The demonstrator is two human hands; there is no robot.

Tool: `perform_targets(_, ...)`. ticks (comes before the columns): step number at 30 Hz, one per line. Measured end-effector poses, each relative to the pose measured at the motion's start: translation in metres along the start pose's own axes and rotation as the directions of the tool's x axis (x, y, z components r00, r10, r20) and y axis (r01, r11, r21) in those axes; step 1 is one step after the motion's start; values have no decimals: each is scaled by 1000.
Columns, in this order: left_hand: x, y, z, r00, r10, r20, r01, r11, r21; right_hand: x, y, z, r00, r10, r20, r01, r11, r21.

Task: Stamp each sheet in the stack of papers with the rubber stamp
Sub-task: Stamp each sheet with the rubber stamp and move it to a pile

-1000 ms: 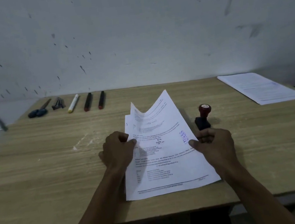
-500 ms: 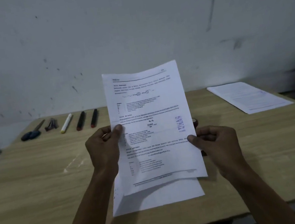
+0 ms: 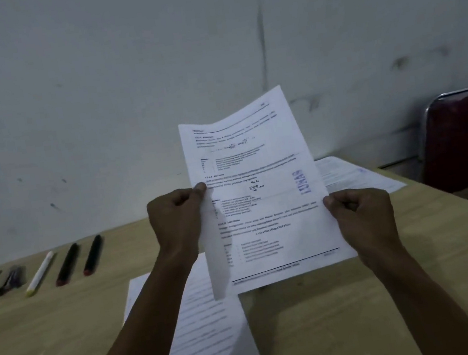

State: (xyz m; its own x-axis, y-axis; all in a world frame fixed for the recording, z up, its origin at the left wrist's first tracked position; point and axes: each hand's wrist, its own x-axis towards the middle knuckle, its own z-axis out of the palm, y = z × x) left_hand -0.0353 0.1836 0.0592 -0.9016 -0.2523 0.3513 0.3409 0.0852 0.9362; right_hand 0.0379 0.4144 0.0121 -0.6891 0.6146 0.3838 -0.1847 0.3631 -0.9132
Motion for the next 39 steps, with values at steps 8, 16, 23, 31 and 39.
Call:
perform_targets(8, 28, -10, 99, 946, -99, 309, 16, 965, 260, 73, 43, -35, 994, 72, -84, -97, 932, -349)
perform_targets(16, 60, -32, 185, 797, -367, 480, 95, 861, 500, 144, 99, -51, 985, 143, -97, -173, 778, -604)
perform_targets(23, 81, -80, 260, 746, -459, 482, 106, 796, 596, 207, 153, -43, 990, 115, -85, -140, 666, -733)
perform_targets(31, 111, -128, 335, 779, -395, 487, 45, 810, 585, 275, 204, -42, 994, 90, -63, -105, 610, -786)
perform_targets(39, 123, -156, 364, 766, -417, 490, 52, 799, 599, 313, 230, -42, 987, 133, -85, -145, 552, -821)
